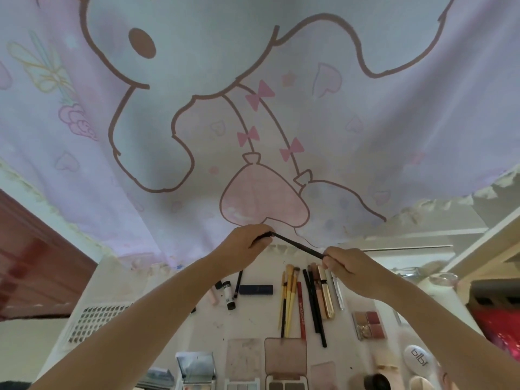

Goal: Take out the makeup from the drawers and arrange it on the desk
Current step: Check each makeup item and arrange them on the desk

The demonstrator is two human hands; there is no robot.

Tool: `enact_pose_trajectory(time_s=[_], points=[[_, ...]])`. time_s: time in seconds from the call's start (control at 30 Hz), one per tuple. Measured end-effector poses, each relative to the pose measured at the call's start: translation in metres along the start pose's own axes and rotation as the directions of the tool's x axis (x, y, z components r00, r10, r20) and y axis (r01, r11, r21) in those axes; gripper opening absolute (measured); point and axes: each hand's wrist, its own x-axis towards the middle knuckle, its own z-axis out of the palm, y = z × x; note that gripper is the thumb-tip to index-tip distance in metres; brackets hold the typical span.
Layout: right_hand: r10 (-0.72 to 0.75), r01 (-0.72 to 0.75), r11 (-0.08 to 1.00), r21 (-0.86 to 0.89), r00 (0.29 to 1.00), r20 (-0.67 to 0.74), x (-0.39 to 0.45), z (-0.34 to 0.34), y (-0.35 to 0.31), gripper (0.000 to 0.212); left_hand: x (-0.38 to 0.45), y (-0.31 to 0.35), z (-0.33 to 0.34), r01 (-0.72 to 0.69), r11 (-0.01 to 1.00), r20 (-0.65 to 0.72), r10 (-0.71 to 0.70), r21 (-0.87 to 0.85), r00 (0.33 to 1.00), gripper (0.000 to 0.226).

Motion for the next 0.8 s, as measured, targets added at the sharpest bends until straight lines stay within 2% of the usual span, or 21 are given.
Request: enact_pose_trajectory(time_s=[0.17, 0.33, 0.53, 0.67, 0.8], points=[[0.025, -0.025, 1.000, -0.002, 1.000, 0.018, 0.002, 0.003, 0.004, 0.028, 0.004, 0.001, 0.003, -0.023, 0.999, 0.059, 0.021, 0.029, 0.998, 0.021], [0.084, -0.081, 0.996, -0.028, 0.987, 0.137, 0.006, 0.012, 0.011, 0.031, 0.015, -0.012, 0.014, -0.046, 0.969, 0.259, -0.019, 0.243, 0.966, 0.025], [0.300, -0.329, 0.941, 0.077, 0.918, 0.258, 0.015, 0.057, 0.024, 0.024, 0.036, -0.027, 0.052, -0.122, 0.949, 0.465, -0.029, 0.291, 0.885, 0.032], [0.482, -0.508, 0.856, 0.097, 0.852, 0.204, 0.015, 0.102, 0.029, 0.029, 0.052, -0.049, 0.088, -0.294, 0.884, 0.588, 0.027, 0.364, 0.808, 0.043], [0.640, -0.641, 0.749, 0.168, 0.766, 0.067, 0.007, 0.143, 0.033, 0.028, 0.063, -0.056, 0.124, -0.421, 0.821, 0.668, 0.068, 0.384, 0.741, 0.045]])
